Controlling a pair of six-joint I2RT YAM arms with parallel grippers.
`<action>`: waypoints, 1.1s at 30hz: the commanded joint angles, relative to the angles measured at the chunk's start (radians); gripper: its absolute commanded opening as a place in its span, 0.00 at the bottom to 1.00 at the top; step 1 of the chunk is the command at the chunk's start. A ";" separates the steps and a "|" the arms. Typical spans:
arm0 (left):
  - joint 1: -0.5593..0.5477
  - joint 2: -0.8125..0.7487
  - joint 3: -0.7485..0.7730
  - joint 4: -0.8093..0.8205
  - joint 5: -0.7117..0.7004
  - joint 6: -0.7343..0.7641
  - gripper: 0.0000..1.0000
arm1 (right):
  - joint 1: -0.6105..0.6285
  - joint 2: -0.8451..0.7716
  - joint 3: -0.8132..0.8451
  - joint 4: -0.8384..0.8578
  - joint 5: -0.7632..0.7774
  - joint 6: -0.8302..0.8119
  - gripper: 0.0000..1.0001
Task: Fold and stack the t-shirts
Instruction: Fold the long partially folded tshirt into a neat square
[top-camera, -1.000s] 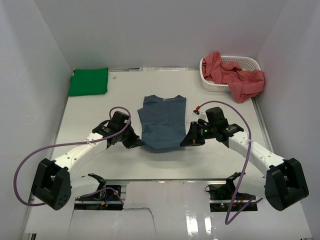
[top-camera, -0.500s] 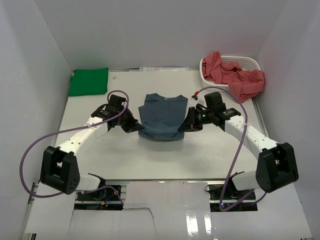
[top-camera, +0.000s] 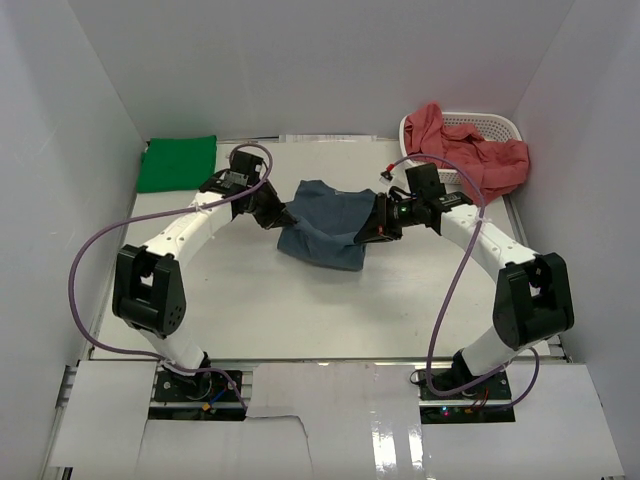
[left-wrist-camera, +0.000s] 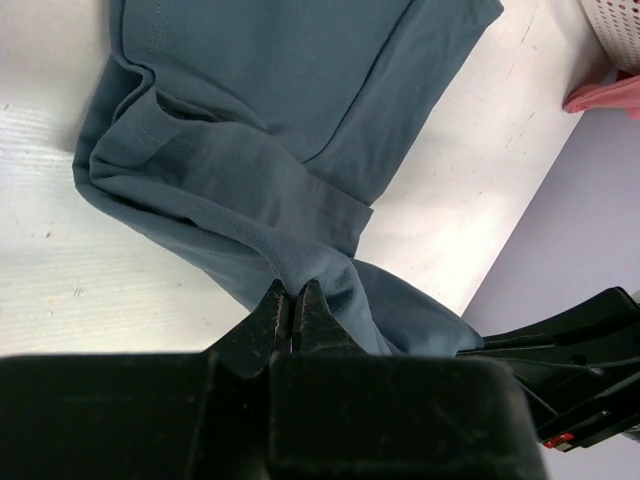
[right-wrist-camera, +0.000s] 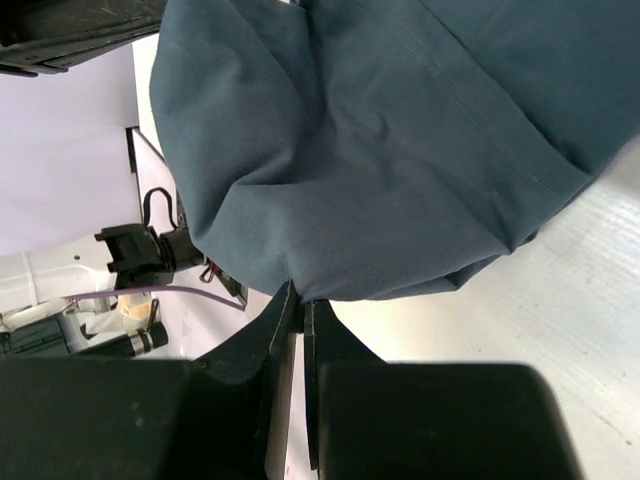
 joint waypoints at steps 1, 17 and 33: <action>0.008 0.023 0.087 -0.015 0.011 0.032 0.00 | -0.013 0.034 0.069 -0.011 -0.013 -0.032 0.08; 0.027 0.106 0.260 -0.064 0.012 0.062 0.00 | -0.051 0.095 0.229 -0.080 -0.010 -0.052 0.08; 0.044 0.257 0.438 -0.085 0.052 0.083 0.00 | -0.085 0.169 0.304 -0.095 0.003 -0.052 0.08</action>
